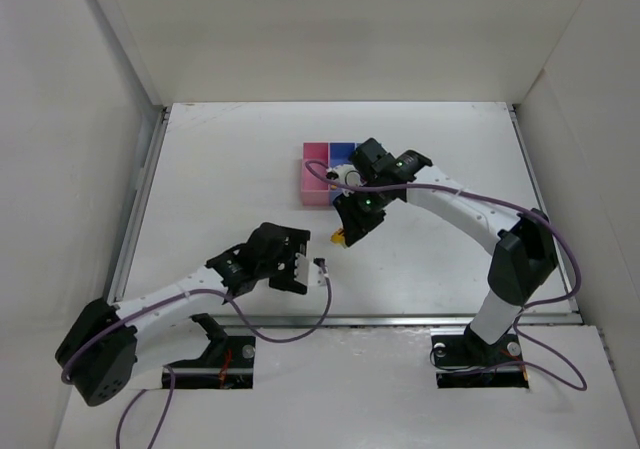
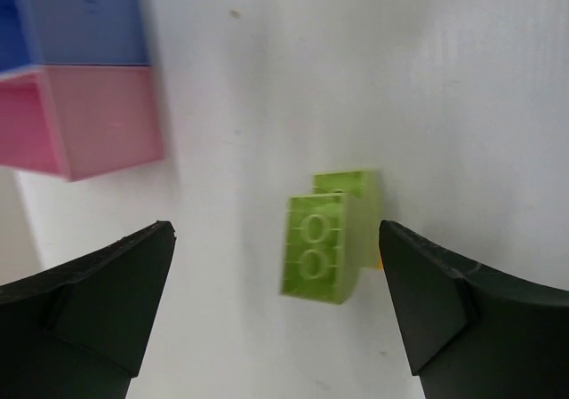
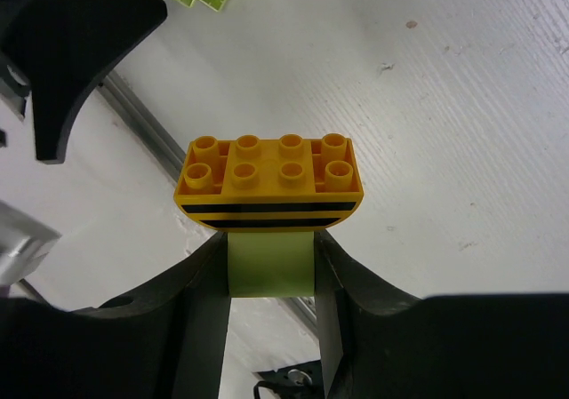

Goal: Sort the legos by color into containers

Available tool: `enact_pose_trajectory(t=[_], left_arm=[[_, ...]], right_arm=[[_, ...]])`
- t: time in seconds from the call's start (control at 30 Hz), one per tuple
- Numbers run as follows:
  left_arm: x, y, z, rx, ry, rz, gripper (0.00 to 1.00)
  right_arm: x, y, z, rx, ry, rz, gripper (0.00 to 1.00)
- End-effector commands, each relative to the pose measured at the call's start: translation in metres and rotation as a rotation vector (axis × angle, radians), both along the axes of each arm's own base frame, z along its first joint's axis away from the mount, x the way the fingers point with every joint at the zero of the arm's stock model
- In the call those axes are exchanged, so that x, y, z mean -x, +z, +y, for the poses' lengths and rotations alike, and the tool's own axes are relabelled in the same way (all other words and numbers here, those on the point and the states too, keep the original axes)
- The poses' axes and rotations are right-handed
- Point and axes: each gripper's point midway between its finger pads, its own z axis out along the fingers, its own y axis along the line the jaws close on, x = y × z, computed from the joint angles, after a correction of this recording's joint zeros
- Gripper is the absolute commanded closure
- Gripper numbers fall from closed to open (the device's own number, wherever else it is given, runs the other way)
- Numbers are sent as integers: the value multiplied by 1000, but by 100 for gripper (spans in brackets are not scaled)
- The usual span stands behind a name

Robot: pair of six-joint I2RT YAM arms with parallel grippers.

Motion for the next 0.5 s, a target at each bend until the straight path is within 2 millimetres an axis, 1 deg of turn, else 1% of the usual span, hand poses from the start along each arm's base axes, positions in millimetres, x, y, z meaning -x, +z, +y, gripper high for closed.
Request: enact_pose_trajectory(t=[0.0, 0.03, 0.07, 0.1, 0.13, 0.17, 0.2, 0.23, 0.27, 0.33, 0.37, 0.4, 0.43, 0.47], left_arm=[[-23, 65, -14, 109, -11, -195, 0], [-25, 77, -19, 115, -42, -243, 0], [-29, 87, -18, 102, -60, -293, 0], [-30, 89, -18, 46, -120, -348, 0], [-33, 96, -19, 38, -139, -379, 0], [-36, 110, -22, 48, -150, -425, 0], [-37, 113, -23, 40, -165, -449, 0], [-38, 122, -29, 25, -224, -498, 0], [-35, 123, -33, 14, -265, -519, 0], [-32, 124, -37, -21, -338, -562, 1], [-31, 127, -40, -47, -390, -603, 3], [-32, 130, -41, -54, -401, -626, 4], [-31, 128, -44, -60, -426, -629, 5], [-32, 129, -44, -78, -446, -652, 9]], right_arm=[[-10, 12, 8, -67, 6, 0, 100], [-12, 11, 10, -66, 6, 2, 100], [-13, 12, 10, -63, 6, 5, 100], [-14, 9, 10, -57, 14, 8, 100], [-15, 9, 11, -53, 14, 12, 100], [-16, 13, 14, -68, 18, 10, 100], [-16, 10, 14, -62, 18, 17, 100], [-17, 10, 17, -71, 22, 23, 100], [-15, 12, 19, -82, 18, 37, 100], [-17, 14, 24, -92, 15, 53, 100], [-16, 17, 26, -107, 20, 54, 100], [-19, 19, 29, -111, 21, 50, 100], [-18, 20, 30, -120, 16, 63, 100], [-18, 24, 33, -133, 13, 65, 100]])
